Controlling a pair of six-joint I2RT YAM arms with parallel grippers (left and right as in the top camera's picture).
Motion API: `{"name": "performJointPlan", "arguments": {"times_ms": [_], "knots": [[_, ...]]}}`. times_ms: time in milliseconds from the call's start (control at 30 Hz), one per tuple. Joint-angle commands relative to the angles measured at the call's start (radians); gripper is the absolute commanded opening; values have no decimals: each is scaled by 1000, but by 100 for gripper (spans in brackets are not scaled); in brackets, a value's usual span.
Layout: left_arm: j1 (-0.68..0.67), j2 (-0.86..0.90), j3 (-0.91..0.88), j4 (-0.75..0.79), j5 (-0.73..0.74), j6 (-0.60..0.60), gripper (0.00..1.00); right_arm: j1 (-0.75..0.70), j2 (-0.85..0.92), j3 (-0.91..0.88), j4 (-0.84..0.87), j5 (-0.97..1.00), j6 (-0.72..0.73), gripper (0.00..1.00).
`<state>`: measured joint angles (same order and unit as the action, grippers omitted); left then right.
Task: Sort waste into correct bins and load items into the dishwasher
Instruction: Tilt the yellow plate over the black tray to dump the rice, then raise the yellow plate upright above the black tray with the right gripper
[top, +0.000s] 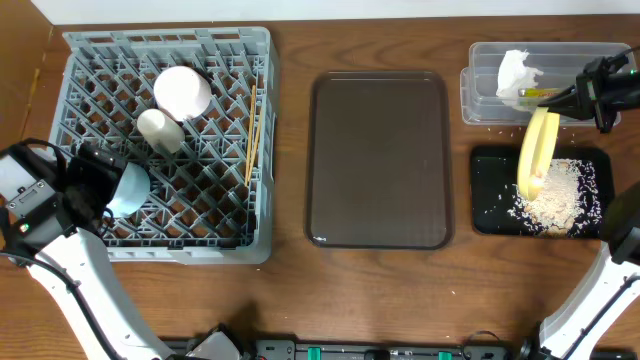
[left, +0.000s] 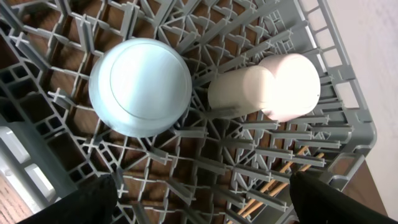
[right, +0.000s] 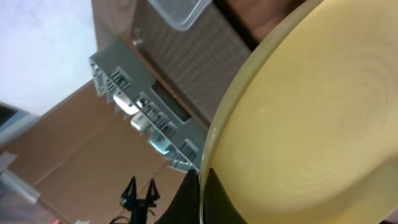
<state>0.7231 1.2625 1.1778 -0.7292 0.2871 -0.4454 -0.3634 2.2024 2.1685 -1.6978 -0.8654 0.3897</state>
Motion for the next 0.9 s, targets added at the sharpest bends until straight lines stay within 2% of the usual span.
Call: {"name": "performJointPlan", "arguments": {"times_ms": [0, 467, 567, 733, 867], "knots": [[0, 5, 2, 0, 8, 2, 90, -8, -29, -27, -1, -128, -107, 1], [0, 5, 2, 0, 8, 2, 90, -57, -67, -92, -1, -190, -126, 1], [0, 6, 2, 0, 8, 2, 90, -62, -64, -92, 1, -103, -46, 1], [0, 5, 2, 0, 8, 2, 90, -90, -67, -95, -1, -173, -156, 1], [0, 6, 2, 0, 8, 2, 90, -133, -67, -95, -1, -195, -159, 1]]}}
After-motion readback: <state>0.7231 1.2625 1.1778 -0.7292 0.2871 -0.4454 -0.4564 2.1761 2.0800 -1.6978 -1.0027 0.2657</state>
